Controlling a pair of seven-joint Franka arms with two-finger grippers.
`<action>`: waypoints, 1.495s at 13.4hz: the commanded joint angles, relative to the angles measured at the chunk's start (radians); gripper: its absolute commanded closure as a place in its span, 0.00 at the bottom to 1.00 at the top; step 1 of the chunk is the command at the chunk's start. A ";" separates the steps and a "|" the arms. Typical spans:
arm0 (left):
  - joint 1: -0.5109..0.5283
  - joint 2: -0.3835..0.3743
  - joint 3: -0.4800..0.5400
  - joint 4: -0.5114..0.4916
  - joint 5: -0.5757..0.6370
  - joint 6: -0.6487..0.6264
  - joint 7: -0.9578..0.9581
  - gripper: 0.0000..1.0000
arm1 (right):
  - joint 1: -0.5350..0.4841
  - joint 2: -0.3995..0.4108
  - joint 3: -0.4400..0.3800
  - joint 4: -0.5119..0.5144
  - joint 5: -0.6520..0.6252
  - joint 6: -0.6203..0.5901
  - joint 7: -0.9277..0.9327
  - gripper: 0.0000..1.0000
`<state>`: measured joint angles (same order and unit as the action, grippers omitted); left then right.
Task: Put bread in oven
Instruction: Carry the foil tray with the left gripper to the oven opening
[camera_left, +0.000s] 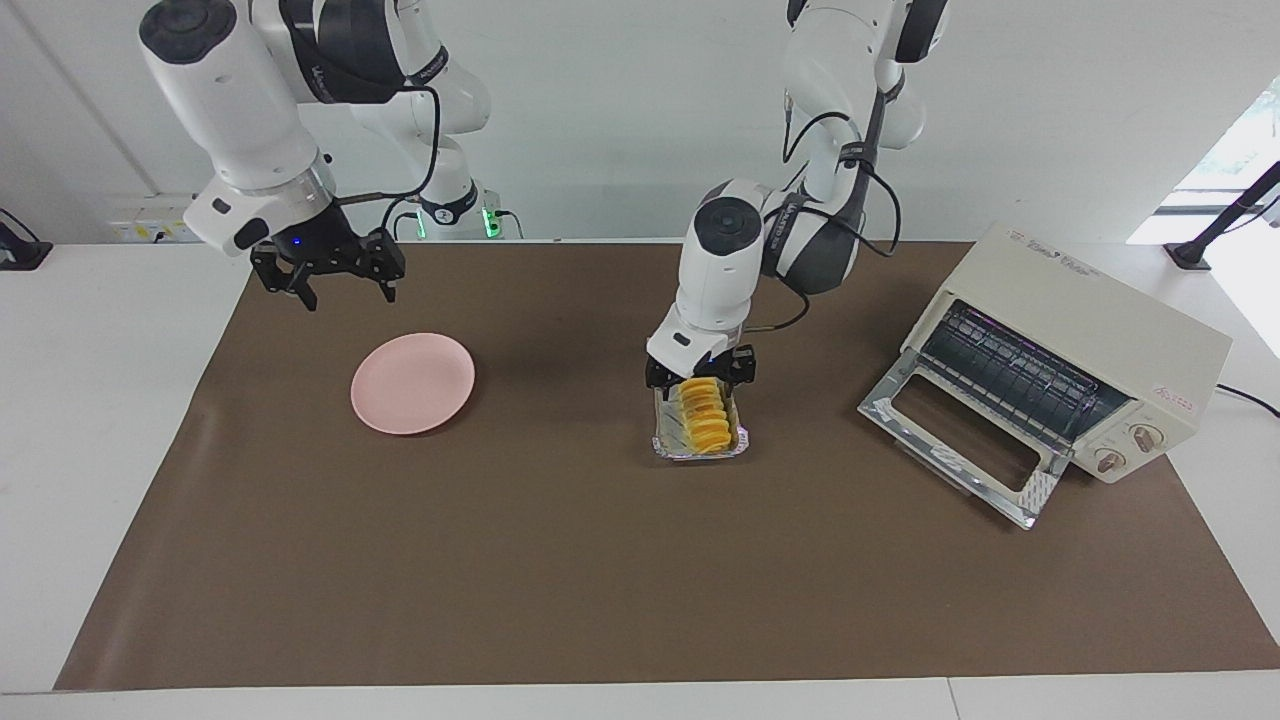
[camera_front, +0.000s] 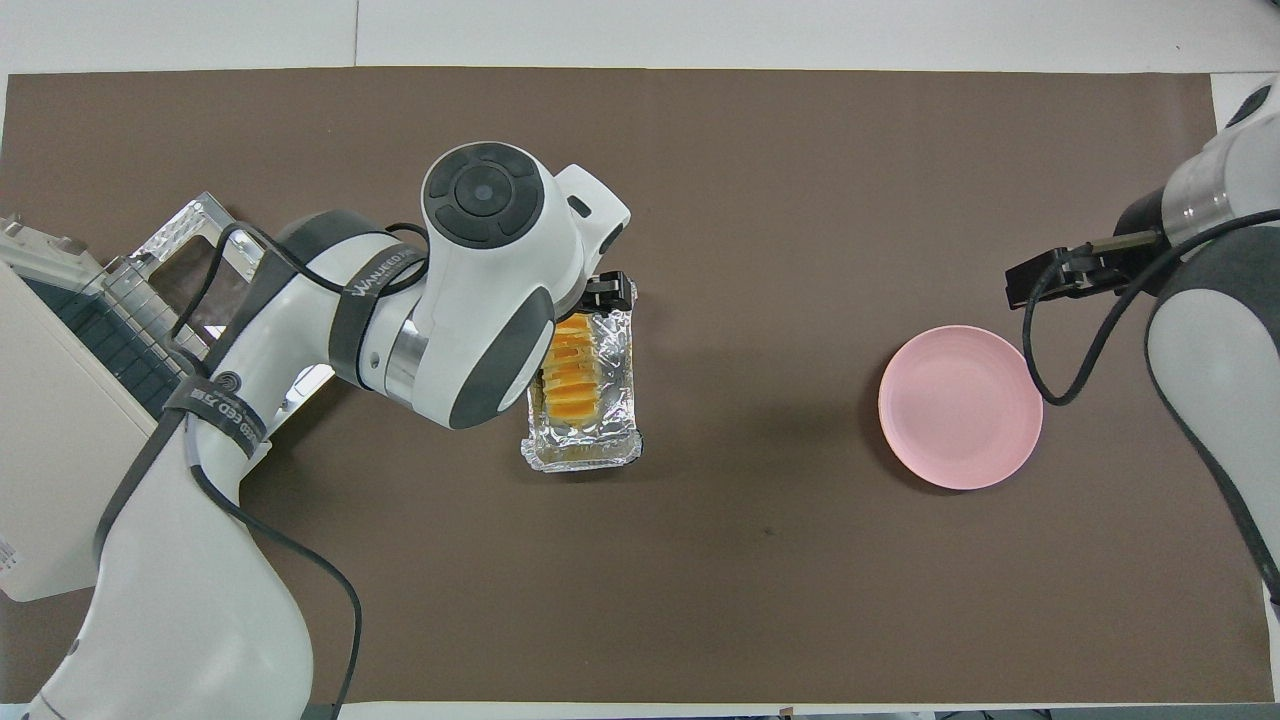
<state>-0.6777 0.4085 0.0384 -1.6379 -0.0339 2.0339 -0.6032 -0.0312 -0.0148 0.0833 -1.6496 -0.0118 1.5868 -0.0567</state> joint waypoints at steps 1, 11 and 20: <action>-0.042 0.010 0.014 -0.043 0.003 0.058 -0.056 0.11 | -0.038 -0.063 0.016 -0.024 -0.017 -0.075 -0.040 0.00; -0.102 0.030 0.015 -0.100 0.003 0.132 -0.116 0.49 | -0.099 -0.077 0.021 -0.035 -0.011 -0.093 -0.092 0.00; -0.112 0.055 0.029 -0.003 0.012 -0.013 -0.217 1.00 | -0.091 -0.083 0.021 -0.032 -0.011 -0.100 -0.089 0.00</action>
<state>-0.7727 0.4575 0.0428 -1.7127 -0.0330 2.1279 -0.7788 -0.1079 -0.0817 0.0956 -1.6668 -0.0187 1.4756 -0.1244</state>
